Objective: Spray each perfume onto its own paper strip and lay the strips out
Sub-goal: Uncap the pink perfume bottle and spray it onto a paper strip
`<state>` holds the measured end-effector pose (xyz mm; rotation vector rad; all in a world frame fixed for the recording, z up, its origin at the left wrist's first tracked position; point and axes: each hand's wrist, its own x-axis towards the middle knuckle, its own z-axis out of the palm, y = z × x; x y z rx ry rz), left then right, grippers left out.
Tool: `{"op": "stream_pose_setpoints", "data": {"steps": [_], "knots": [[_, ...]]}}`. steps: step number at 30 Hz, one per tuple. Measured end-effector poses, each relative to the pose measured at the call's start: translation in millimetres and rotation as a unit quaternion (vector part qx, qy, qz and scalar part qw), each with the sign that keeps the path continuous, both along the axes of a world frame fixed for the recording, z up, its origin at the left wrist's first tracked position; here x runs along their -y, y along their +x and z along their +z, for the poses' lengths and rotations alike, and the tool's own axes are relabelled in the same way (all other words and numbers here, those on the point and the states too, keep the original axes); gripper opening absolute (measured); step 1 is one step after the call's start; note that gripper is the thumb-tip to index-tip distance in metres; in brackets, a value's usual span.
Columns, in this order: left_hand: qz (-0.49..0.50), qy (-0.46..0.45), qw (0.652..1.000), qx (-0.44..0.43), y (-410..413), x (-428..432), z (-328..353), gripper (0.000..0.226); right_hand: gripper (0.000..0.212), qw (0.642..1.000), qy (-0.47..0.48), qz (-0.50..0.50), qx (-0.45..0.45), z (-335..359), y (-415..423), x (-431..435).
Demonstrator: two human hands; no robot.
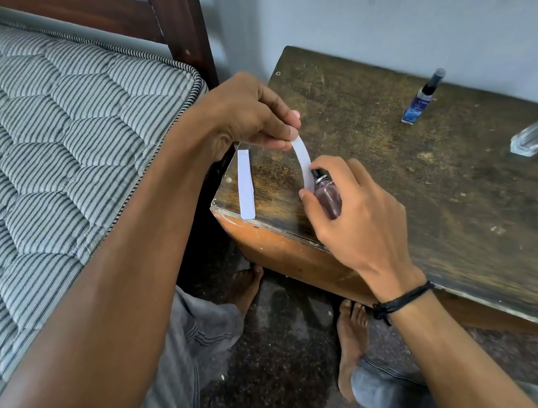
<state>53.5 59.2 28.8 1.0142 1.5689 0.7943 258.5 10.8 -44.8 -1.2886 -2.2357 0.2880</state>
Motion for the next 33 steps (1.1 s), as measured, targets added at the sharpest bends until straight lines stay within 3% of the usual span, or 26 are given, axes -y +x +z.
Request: {"op": "stream_pose_setpoints", "data": {"steps": [7, 20, 33], "knots": [[0.007, 0.004, 1.000, -0.013, -9.0, 0.2, 2.5, 0.017, 0.035, 1.000, -0.014, 0.004, -0.015, -0.9, 0.5, -0.1], [-0.026, -0.018, 0.987, -0.159, -22.2, -2.5, -5.3, 0.019, 0.040, 0.998, -0.058, 0.030, 0.015, 1.0, 0.4, -0.4], [-0.044, -0.016, 0.995, -0.089, -15.0, 1.3, -2.3, 0.021, 0.038, 0.999, -0.037, 0.032, 0.015, 0.4, -1.2, 1.4]]}}
